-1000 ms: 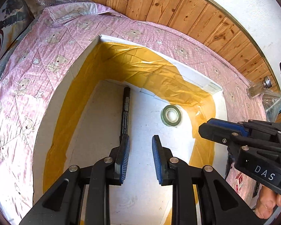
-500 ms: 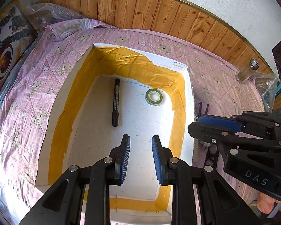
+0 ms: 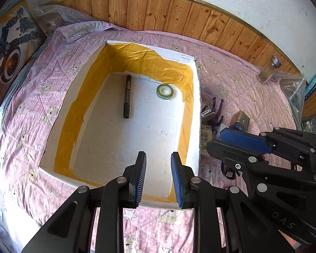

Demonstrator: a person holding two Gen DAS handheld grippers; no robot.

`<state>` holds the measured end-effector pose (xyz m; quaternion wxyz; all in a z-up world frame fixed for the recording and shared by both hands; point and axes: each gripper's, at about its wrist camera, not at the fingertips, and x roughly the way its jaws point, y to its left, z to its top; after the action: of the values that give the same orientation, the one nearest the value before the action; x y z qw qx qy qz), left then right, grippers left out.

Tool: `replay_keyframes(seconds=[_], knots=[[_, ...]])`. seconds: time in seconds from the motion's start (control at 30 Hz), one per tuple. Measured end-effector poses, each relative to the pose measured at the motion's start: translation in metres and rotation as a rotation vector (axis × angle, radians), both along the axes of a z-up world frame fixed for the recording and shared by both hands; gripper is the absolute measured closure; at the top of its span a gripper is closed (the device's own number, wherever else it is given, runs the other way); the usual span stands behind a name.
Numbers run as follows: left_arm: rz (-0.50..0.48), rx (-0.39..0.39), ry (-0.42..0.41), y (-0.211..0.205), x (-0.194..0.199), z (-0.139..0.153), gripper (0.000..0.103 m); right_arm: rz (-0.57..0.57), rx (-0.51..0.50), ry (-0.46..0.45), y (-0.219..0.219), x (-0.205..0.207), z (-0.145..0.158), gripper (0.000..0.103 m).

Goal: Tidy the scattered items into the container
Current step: 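Withdraw both grippers from the box back toward the scattered items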

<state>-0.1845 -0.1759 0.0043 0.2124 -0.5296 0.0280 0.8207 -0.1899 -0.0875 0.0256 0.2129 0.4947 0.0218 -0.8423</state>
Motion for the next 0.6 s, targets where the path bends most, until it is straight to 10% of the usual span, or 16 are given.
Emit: replay_keyframes(seconds=[0.6], knots=[[-0.012,-0.001,0.028,-0.009,0.064,0.005,0.077,-0.023,0.007,0.108,0.001,0.065,0.001,0.078]])
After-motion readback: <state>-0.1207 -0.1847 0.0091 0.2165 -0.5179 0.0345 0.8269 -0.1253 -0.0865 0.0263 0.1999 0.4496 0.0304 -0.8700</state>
